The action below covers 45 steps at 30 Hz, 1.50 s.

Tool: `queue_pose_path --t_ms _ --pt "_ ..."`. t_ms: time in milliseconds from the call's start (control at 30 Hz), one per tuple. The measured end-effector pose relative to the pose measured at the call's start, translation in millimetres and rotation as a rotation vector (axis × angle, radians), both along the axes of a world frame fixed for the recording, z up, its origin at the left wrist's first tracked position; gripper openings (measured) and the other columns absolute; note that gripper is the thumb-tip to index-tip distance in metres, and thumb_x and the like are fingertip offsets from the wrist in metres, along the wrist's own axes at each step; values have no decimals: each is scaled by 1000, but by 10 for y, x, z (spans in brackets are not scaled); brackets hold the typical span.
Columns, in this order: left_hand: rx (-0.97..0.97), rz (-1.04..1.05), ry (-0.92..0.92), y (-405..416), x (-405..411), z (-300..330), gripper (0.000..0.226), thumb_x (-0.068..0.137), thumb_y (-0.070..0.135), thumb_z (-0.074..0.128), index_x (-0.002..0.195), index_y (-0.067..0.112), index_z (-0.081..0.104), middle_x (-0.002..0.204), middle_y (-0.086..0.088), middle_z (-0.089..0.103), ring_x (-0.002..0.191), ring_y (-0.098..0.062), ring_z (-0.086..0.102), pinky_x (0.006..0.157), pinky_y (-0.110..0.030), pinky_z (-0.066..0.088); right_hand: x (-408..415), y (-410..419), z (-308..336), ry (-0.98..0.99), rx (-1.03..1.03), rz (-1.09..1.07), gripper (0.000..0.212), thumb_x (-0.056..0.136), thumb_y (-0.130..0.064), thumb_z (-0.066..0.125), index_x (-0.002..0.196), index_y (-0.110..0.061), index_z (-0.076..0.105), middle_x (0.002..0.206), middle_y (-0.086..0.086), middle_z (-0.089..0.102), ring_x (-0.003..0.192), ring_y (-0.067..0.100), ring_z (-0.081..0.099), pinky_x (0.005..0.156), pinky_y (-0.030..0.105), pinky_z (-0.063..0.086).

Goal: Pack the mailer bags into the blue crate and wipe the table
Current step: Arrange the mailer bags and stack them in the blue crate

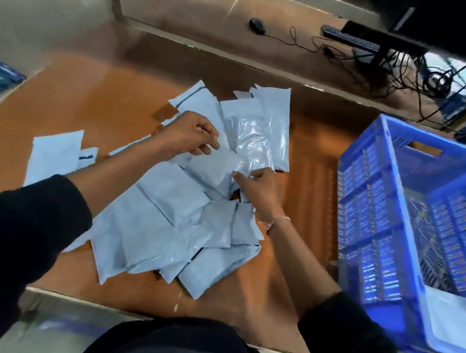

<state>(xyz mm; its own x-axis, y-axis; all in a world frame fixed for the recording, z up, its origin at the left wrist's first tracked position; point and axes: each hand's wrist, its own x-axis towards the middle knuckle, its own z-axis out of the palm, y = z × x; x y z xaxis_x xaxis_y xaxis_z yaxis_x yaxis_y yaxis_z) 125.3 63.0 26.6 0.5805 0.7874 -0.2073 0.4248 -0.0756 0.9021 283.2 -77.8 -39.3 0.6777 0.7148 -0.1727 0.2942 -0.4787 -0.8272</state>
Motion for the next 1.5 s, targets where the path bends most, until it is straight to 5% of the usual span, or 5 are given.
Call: queue_pose_path --t_ms 367,667,867,1233,1500 --pt "81 -102 62 368 -484 -219 18 91 11 76 107 4 71 94 -9 77 74 -17 69 57 -20 53 -179 469 -122 141 103 -135 44 44 -50 88 71 -25 64 87 -1 71 87 23 70 80 43 61" --pt "709 -576 371 641 -345 -114 69 86 43 81 146 32 48 146 9 52 134 -14 43 110 -33 38 -53 278 212 152 384 132 9 87 -10 74 86 -6 66 80 -3 64 76 9 57 73 24 51" --pt "727 -574 401 679 -182 138 42 86 37 80 121 27 59 109 8 64 98 -19 56 77 -38 48 150 214 355 162 473 135 12 90 -11 74 98 -7 66 95 3 68 86 12 60 79 25 51" --pt "510 -79 44 607 -308 317 45 89 56 70 115 22 59 109 6 65 97 -15 63 74 -33 46 -291 429 -95 -657 -192 401 66 67 -57 79 120 -21 61 115 6 59 105 32 57 87 40 44" --pt "189 -22 -21 548 -510 244 35 95 30 64 129 27 56 117 3 66 97 -13 66 72 -27 51 -311 563 15 -523 -415 440 83 60 -64 84 125 -21 55 123 6 59 120 31 51 97 41 40"
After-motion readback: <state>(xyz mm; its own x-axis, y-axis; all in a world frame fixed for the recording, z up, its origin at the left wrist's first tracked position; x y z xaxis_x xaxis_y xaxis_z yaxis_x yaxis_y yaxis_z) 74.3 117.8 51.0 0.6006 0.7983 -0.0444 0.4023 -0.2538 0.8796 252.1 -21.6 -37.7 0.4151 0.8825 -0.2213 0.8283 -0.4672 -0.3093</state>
